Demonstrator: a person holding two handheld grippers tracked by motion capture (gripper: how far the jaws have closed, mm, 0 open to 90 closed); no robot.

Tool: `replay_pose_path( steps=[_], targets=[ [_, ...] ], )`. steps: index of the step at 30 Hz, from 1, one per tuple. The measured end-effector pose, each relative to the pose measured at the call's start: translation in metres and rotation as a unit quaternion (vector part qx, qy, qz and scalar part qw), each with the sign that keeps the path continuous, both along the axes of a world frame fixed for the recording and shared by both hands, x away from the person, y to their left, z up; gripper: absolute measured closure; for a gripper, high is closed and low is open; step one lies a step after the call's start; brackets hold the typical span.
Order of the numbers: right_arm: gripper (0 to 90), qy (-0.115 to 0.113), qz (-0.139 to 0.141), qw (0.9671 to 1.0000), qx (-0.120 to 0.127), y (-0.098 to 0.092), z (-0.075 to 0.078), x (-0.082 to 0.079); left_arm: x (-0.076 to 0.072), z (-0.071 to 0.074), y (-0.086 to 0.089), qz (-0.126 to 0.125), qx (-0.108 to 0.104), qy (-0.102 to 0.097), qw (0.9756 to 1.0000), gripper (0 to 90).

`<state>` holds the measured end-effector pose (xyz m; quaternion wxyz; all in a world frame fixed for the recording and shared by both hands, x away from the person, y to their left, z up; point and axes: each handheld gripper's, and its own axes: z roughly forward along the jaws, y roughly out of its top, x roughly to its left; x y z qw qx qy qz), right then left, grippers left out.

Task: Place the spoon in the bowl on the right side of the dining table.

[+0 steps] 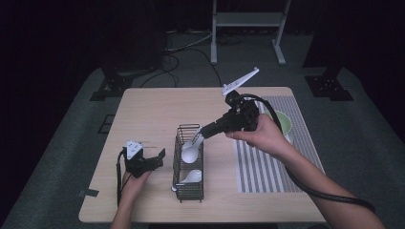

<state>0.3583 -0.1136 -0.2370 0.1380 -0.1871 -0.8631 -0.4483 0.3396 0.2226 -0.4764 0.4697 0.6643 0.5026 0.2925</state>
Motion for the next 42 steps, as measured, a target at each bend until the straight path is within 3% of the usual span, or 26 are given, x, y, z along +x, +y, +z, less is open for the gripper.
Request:
replay_pose_path(
  steps=[15, 42],
  targets=[
    [85.4, 0.006, -0.007, 0.9999, 0.014, -0.015, 0.006, 0.000, 0.000, 0.000, 0.000, 0.001, -0.001, 0.001, 1.0000, 0.0],
    [85.4, 0.004, -0.066, 0.9976, 0.022, -0.086, 0.003, -0.002, 0.000, 0.000, 0.000, 0.003, 0.000, -0.001, 1.0000, 0.0]
  ],
)
